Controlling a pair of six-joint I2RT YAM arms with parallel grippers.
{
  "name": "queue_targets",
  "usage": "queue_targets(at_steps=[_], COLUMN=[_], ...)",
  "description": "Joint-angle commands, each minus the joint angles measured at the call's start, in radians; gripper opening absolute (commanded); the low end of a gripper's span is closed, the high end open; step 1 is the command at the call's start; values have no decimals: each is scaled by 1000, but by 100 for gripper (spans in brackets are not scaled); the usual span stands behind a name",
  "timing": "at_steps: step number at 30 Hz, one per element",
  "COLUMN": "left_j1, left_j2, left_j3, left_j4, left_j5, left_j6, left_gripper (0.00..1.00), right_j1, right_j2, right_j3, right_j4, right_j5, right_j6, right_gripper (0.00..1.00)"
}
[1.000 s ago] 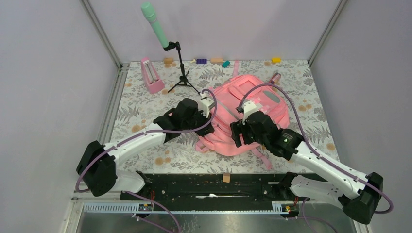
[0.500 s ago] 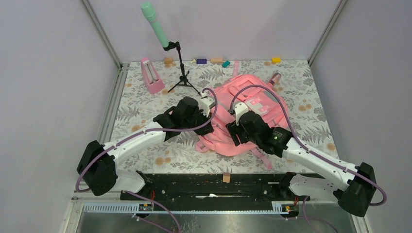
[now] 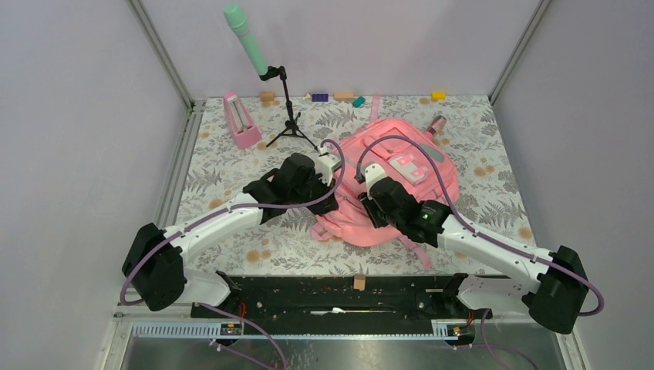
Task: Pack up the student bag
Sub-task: Unzip the student bag at the center of the board.
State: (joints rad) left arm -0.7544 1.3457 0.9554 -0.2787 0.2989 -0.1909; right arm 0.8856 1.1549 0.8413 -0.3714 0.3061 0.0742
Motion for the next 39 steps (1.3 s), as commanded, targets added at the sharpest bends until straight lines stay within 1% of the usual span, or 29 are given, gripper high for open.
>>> queue_targets(at_steps=[1,5,6,9,14,18,23,33,36,39], left_j1=[4,5,6,20,106,175,206,295,310,317], left_j2=[-9,-5,-5,-3,10,14,40,168,212,269], left_j3=[52,53,53,51,49,29,47,139,172,203], left_j4=[52,49,49,50,78,138,149,188,220,263], left_j5=[5,-6,-16,-34,-26,7,-11,-47,-35,8], left_j6=[5,5,5,1,-62,-129,-131,-139,-135,-116], left_gripper=[0,0,0,0,0,0,0,0,0,0], right_j1=[-5,-5,-5,-5,-5,-5,-5,-5,-5,-5], right_j2=[8,-19,-29,-64,-145,-226,-285,-379,-385,-391], right_j3=[26,32,33,29,-1,-26,-30,-34,-35,-40], right_j4=[69,68,68,68,91,117,116,133,136,140], right_j5=[172,200,200,185,159,126,94,35,17,-7], right_j6=[-11,-18,-21,-38,-33,-17,7,50,44,42], right_gripper=[28,2,0,0,0,0,0,0,0,0])
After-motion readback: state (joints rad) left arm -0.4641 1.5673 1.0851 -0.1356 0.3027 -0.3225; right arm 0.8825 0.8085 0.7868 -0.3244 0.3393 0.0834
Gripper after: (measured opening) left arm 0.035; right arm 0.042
